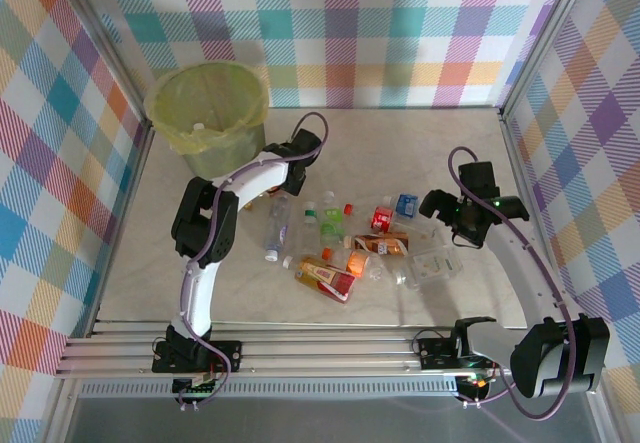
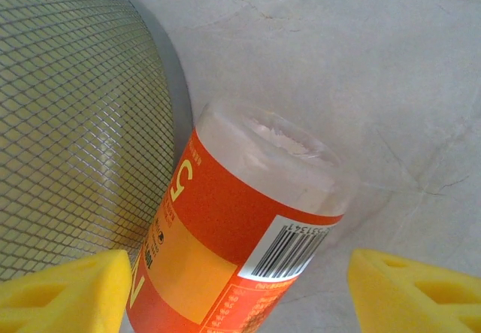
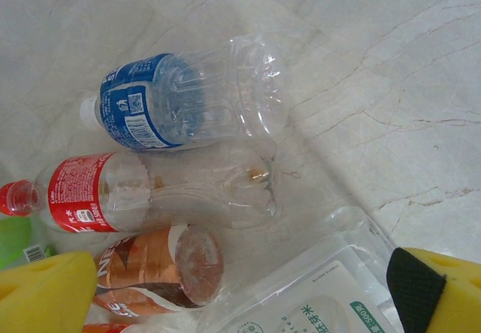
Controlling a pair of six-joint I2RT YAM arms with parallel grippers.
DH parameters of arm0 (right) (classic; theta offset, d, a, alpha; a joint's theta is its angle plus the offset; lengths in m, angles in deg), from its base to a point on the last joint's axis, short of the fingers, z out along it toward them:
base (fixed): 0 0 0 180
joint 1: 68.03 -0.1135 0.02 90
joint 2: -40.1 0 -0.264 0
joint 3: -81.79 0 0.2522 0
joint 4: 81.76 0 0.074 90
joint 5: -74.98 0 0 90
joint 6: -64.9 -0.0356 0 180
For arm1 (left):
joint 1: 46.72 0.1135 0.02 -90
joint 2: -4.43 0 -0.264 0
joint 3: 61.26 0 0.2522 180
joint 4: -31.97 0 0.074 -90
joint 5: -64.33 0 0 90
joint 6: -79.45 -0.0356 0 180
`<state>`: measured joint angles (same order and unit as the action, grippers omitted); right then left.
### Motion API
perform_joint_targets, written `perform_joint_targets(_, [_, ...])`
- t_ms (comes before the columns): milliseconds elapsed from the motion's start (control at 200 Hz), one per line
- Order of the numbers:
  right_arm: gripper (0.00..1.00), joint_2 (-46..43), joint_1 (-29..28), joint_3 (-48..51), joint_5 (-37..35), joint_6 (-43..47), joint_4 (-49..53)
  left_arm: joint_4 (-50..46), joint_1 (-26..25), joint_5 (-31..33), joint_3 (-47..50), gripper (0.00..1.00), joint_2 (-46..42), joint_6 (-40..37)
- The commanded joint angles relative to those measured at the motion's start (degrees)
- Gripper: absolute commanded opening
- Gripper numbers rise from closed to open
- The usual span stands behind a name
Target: Put the plastic bottles in the bin
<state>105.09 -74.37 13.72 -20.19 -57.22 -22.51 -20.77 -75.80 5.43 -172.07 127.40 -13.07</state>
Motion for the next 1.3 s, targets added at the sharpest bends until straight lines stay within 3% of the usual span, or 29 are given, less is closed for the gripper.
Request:
perform_joint_targets(0, [1.00,0.04,0.30,0.59,-0.65,0.15,0.30,-1.29,0.52,-0.77,-2.33,0.75,1.77,0.94])
perform_joint_targets(670, [1.00,-0.17,0.34,0.78,-0.73,0.08,0.22,-0.67,0.60,-9.00,-6.49,0.67,3.23,8.07])
perform_joint_targets(945, [1.00,0.01,0.29,0.87,-0.81,0.13,0.11,-3.30,0.58,-8.80,-8.59,0.88,3.23,7.76])
perform_joint_targets(1295, [1.00,0.65,0.31,1.31,-0.33,0.08,-0.67,-5.62,1.22,-6.72,-6.39,0.90,3.19,6.58])
